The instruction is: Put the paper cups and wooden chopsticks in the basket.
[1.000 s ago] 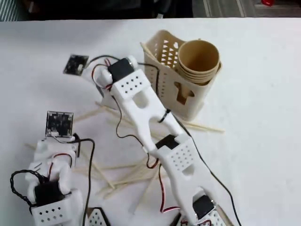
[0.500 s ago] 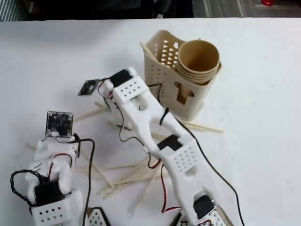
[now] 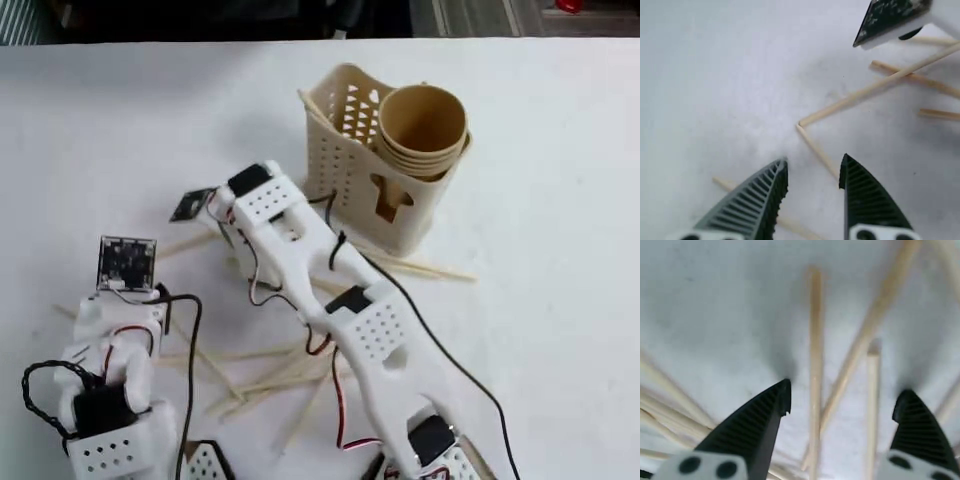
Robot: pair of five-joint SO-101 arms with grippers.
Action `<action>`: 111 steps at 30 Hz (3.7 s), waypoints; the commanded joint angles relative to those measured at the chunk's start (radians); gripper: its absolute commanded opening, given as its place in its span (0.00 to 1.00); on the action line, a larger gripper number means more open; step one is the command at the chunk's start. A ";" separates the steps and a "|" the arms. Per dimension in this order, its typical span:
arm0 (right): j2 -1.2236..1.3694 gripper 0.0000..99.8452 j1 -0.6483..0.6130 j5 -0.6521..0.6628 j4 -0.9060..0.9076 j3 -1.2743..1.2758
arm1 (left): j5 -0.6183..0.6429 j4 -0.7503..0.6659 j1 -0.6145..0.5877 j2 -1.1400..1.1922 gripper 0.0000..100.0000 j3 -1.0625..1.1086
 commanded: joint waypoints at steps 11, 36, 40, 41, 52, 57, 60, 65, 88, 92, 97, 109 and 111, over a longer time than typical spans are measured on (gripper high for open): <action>0.056 0.02 -0.030 0.002 -0.050 -0.015 | -0.009 -0.025 -0.004 -0.008 0.18 -0.003; -0.601 0.02 -0.018 -0.002 0.058 0.178 | -0.009 -0.025 -0.004 -0.008 0.18 -0.003; -0.696 0.02 -0.018 -0.005 0.051 0.176 | -0.009 -0.025 -0.004 -0.008 0.18 -0.003; -0.717 0.02 -0.012 -0.018 0.042 0.176 | -0.009 -0.025 -0.004 -0.008 0.18 -0.003; -0.918 0.02 0.073 -0.178 -0.197 0.176 | -0.009 -0.025 -0.004 -0.008 0.18 -0.003; -0.970 0.02 0.097 -0.272 -0.372 0.176 | -0.009 -0.025 -0.004 -0.008 0.18 -0.003; -0.997 0.02 0.107 -0.307 -0.467 0.176 | -0.009 -0.025 -0.004 -0.008 0.18 -0.003; -1.043 0.02 0.108 -0.321 -0.616 0.176 | -0.009 -0.025 -0.002 -0.008 0.18 -0.003; -0.957 0.02 0.298 -0.321 -0.851 0.186 | -0.009 -0.025 -0.001 -0.008 0.18 -0.002; -0.872 0.02 0.337 -0.376 -0.820 0.186 | -0.009 -0.025 -0.001 -0.008 0.18 -0.002; -0.816 0.03 0.374 -0.454 -0.806 0.184 | -0.009 -0.025 -0.001 -0.008 0.18 -0.002; -0.993 0.14 0.285 -0.453 -0.541 0.161 | -0.011 -0.025 0.001 -0.008 0.18 -0.002; -1.023 0.14 0.255 -0.453 -0.472 0.164 | -0.011 -0.025 0.001 -0.008 0.18 -0.002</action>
